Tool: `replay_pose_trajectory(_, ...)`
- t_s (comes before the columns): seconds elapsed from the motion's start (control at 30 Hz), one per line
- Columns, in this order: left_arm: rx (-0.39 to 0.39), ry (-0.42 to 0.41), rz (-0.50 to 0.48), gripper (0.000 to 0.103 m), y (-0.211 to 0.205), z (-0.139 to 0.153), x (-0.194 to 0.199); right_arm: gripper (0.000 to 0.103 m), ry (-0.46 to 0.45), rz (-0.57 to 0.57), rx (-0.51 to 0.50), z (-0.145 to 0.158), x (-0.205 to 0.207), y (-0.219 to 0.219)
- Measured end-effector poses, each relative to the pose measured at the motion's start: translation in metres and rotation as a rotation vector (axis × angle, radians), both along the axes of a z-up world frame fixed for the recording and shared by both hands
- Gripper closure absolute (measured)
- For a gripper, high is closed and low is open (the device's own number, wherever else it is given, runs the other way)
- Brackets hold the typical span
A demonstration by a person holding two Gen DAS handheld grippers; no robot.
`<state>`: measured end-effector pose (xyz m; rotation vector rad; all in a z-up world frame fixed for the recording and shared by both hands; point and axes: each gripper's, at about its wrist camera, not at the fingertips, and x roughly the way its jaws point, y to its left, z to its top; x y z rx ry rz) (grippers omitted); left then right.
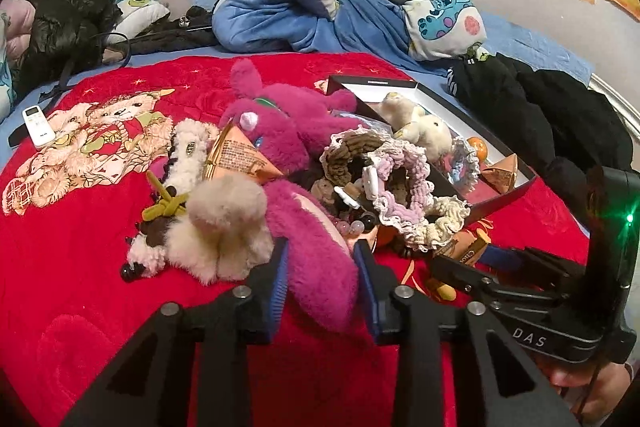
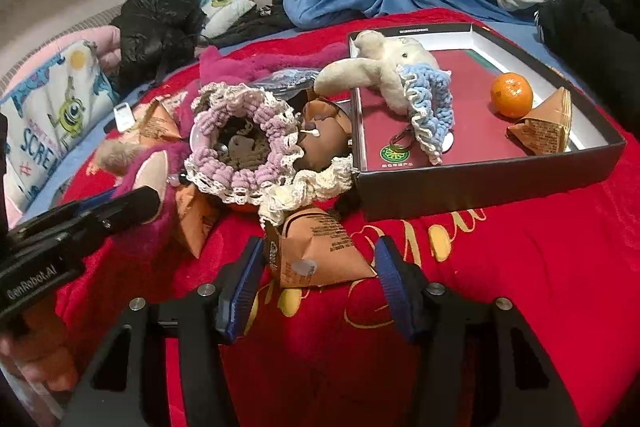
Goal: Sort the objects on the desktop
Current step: 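Close the right gripper on the brown packet while the left gripper grasps the magenta plush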
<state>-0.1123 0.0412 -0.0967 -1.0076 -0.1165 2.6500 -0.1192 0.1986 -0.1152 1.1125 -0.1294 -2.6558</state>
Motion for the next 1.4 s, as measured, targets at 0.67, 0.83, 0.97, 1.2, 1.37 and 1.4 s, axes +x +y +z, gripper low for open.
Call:
replay_pose_trajectory(0.67, 0.055, 0.143, 0.099, 0.082, -0.026, 0.053, 0.024, 0.063, 0.035, -0.041, -0.051, 0.017, 0.002, 0.005)
replay_pose_trajectory(0.83, 0.073, 0.190, 0.128, 0.083, -0.031, 0.074, 0.035, 0.063, 0.075, -0.049, -0.101, 0.034, 0.004, 0.008)
replay_pose_trajectory(0.97, 0.067, 0.203, 0.131, 0.084, -0.028, 0.085, 0.038, 0.064, 0.110, -0.056, -0.137, 0.048, 0.005, 0.010)
replay_pose_trajectory(1.2, 0.069, 0.244, 0.143, 0.084, -0.022, 0.110, 0.045, 0.064, 0.166, -0.051, -0.177, 0.068, 0.009, 0.011)
replay_pose_trajectory(1.37, 0.071, 0.289, 0.155, 0.086, -0.023, 0.135, 0.048, 0.064, 0.209, -0.059, -0.190, 0.081, 0.009, 0.018)
replay_pose_trajectory(1.4, 0.075, 0.296, 0.163, 0.086, -0.023, 0.139, 0.049, 0.064, 0.214, -0.063, -0.188, 0.082, 0.008, 0.020)
